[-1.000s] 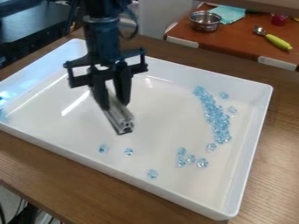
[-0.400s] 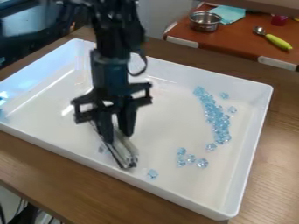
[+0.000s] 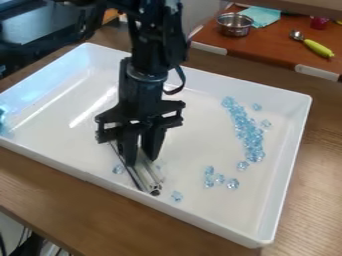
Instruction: Sweep into pile
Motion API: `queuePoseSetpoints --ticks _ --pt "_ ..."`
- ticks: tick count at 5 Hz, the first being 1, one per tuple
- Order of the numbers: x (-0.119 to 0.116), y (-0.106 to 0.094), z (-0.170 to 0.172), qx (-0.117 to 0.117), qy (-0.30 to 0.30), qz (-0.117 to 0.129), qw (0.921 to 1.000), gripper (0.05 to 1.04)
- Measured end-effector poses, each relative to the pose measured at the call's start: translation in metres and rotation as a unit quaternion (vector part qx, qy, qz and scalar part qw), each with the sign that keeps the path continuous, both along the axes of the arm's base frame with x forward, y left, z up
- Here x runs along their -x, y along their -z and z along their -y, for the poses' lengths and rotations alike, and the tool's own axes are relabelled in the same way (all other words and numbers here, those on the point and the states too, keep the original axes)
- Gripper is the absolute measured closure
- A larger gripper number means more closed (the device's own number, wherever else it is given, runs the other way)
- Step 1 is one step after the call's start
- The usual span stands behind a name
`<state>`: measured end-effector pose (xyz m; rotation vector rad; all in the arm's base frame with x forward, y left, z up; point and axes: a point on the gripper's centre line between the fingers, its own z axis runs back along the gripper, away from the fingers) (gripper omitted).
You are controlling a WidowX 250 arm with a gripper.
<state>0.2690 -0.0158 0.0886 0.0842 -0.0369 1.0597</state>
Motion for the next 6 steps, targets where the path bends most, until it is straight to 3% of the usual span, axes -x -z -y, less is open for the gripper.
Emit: queuePoseSetpoints --ticks 1,4,6 --pt "-0.021 -0.001 0.003 0.002 -0.011 0.009 0.9999 0.746" --pt "-0.079 -0.008 0.046 0.054 -0.053 -0.014 0.9971 0.747" --pt "-0.113 -0.014 0.052 0.054 -0.079 -0.001 0.9954 0.747"
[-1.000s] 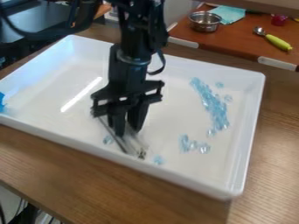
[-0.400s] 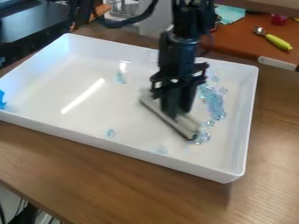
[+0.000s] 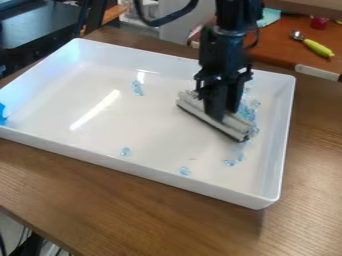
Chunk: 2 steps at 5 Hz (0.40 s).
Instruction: Sweep into pile
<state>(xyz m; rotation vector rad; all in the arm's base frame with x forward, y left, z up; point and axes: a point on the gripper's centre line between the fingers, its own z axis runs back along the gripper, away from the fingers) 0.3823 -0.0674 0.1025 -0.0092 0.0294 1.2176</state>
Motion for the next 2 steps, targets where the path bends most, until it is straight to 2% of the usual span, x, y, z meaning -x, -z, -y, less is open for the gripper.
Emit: queuePoseSetpoints --ticks 1,2 --pt "-0.0137 -0.0049 -0.0011 -0.008 -0.009 0.016 0.9998 0.747" --pt "-0.0196 -0.0137 -0.0004 -0.006 -0.005 0.030 0.9995 0.747"
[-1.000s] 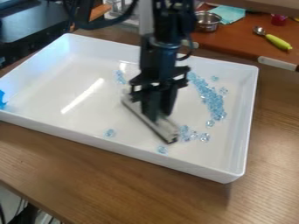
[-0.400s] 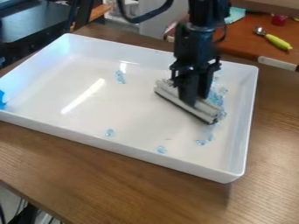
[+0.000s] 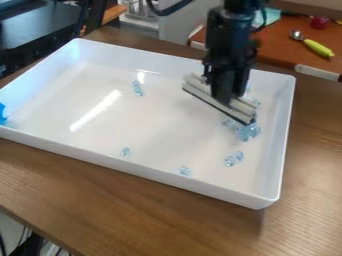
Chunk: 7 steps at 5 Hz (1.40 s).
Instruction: Sweep into pile
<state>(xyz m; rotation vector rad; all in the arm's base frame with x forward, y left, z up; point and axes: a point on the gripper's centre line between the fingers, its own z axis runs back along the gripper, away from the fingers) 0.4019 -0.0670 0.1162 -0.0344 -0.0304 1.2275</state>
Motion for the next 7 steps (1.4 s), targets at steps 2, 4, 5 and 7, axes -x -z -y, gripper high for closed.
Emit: queuePoseSetpoints --ticks 2,4,5,7 --pt "0.041 -0.057 -0.039 0.044 -0.021 0.037 0.9981 0.747" --pt "0.108 -0.042 -0.086 0.042 -0.064 0.036 0.9964 0.747" --pt "0.123 -0.017 -0.090 0.031 -0.099 0.052 0.9932 0.747" --pt "0.129 0.001 -0.080 0.037 -0.131 0.047 0.9896 0.747"
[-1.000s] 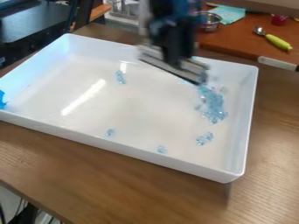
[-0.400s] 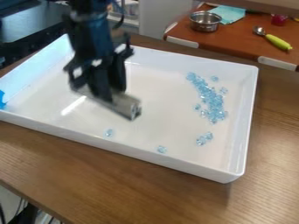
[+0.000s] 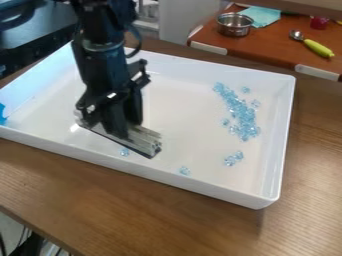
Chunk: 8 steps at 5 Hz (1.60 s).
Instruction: Sweep into pile
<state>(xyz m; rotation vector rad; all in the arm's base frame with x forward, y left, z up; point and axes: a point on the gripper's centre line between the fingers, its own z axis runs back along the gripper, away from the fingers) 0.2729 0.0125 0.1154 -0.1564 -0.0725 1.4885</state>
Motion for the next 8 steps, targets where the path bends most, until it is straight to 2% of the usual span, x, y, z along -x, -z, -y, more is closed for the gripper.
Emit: queuePoseSetpoints --ticks 2,4,5,6,8 --pt "0.001 0.014 0.025 -0.009 -0.009 -0.029 0.9995 0.747" --pt "-0.008 0.022 0.038 -0.045 -0.024 -0.024 0.9984 0.747" --pt "-0.020 0.022 0.043 -0.048 -0.024 -0.015 0.9984 0.748" --pt "-0.045 0.019 0.056 -0.036 -0.027 -0.011 0.9989 0.748" --pt "-0.079 0.018 0.067 -0.034 -0.012 -0.002 0.9993 0.748"
